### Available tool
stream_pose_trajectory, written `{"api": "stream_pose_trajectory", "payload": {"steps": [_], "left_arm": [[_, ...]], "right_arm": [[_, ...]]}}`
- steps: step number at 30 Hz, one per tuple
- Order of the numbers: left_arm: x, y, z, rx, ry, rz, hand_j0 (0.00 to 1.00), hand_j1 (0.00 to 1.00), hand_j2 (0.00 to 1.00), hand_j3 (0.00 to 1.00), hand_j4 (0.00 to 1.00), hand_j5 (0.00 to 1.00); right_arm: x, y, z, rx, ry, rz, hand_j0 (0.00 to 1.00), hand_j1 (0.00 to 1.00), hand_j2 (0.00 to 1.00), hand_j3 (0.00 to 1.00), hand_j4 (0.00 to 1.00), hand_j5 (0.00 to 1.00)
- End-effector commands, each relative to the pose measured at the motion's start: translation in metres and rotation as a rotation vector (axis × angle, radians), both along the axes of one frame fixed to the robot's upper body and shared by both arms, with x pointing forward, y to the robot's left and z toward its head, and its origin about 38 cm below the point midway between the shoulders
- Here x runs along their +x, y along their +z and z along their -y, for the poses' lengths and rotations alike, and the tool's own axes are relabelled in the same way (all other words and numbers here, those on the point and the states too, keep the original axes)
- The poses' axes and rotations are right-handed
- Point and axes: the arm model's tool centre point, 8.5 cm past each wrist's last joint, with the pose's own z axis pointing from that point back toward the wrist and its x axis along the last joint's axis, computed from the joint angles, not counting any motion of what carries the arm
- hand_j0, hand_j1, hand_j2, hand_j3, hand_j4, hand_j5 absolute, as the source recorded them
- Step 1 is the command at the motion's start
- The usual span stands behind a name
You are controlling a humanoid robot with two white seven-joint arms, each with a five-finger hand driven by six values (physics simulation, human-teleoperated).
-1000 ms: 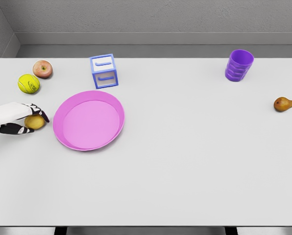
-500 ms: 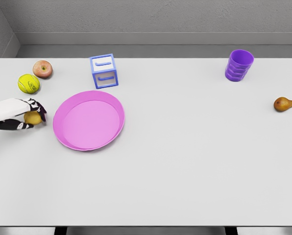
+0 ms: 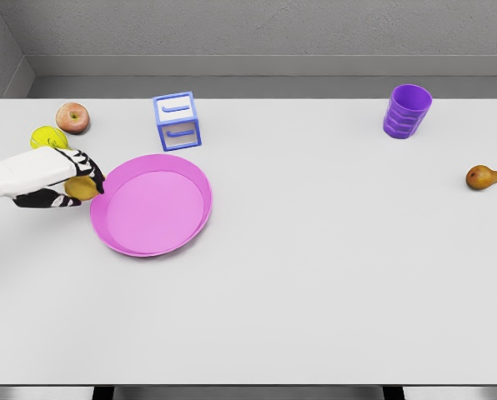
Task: Put the lemon on the plate with left arm
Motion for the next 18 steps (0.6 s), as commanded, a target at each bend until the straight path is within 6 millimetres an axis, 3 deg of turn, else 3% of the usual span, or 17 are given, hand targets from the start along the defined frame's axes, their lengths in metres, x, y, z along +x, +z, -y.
{"api": "stream_pose_trajectory", "payload": {"steps": [1,6,8,9,10,11,13,15,18], "left_arm": [[-0.003,0.009,0.02,-0.025,-0.052,0.033,0.51,0.51,0.51,0.51,0.51,0.51],[-0.014,0.011,0.06,-0.054,-0.163,0.052,0.53,0.53,0.53,0.53,0.53,0.53],[-0.013,0.006,0.072,-0.104,-0.175,0.052,1.0,1.0,1.0,1.0,1.0,1.0],[-0.01,0.01,0.067,-0.119,-0.16,0.057,1.0,1.0,1.0,1.0,1.0,1.0],[-0.004,0.012,0.05,-0.142,-0.112,0.052,1.0,1.0,1.0,1.0,1.0,1.0],[0.004,0.011,0.014,-0.162,-0.001,0.046,1.0,1.0,1.0,1.0,1.0,1.0],[0.011,-0.004,-0.027,-0.181,0.127,-0.001,1.0,1.0,1.0,1.0,1.0,1.0],[0.012,-0.028,-0.056,-0.193,0.222,-0.069,1.0,1.0,1.0,1.0,1.0,1.0],[0.01,-0.028,-0.072,-0.176,0.258,-0.081,1.0,1.0,1.0,1.0,1.0,1.0]], "right_arm": [[0.0,0.0,0.0,0.0,-0.001,0.0,1.0,1.0,1.0,1.0,1.0,1.0],[0.0,0.0,0.0,0.0,0.0,0.0,1.0,1.0,1.0,1.0,1.0,1.0],[0.0,0.0,0.0,0.0,0.0,0.0,1.0,1.0,1.0,1.0,1.0,1.0],[0.0,0.0,0.0,0.0,0.0,0.0,1.0,1.0,1.0,1.0,1.0,1.0],[0.0,0.0,0.0,0.0,-0.001,0.0,1.0,1.0,1.0,1.0,1.0,1.0],[0.0,0.0,0.0,0.0,0.0,0.0,1.0,1.0,1.0,1.0,1.0,1.0],[0.0,0.0,0.0,0.0,-0.001,0.0,1.0,1.0,1.0,1.0,1.0,1.0],[0.0,0.0,0.0,0.0,-0.001,0.0,1.0,1.0,1.0,1.0,1.0,1.0],[0.0,0.0,0.0,0.0,0.0,0.0,1.0,1.0,1.0,1.0,1.0,1.0]]}}
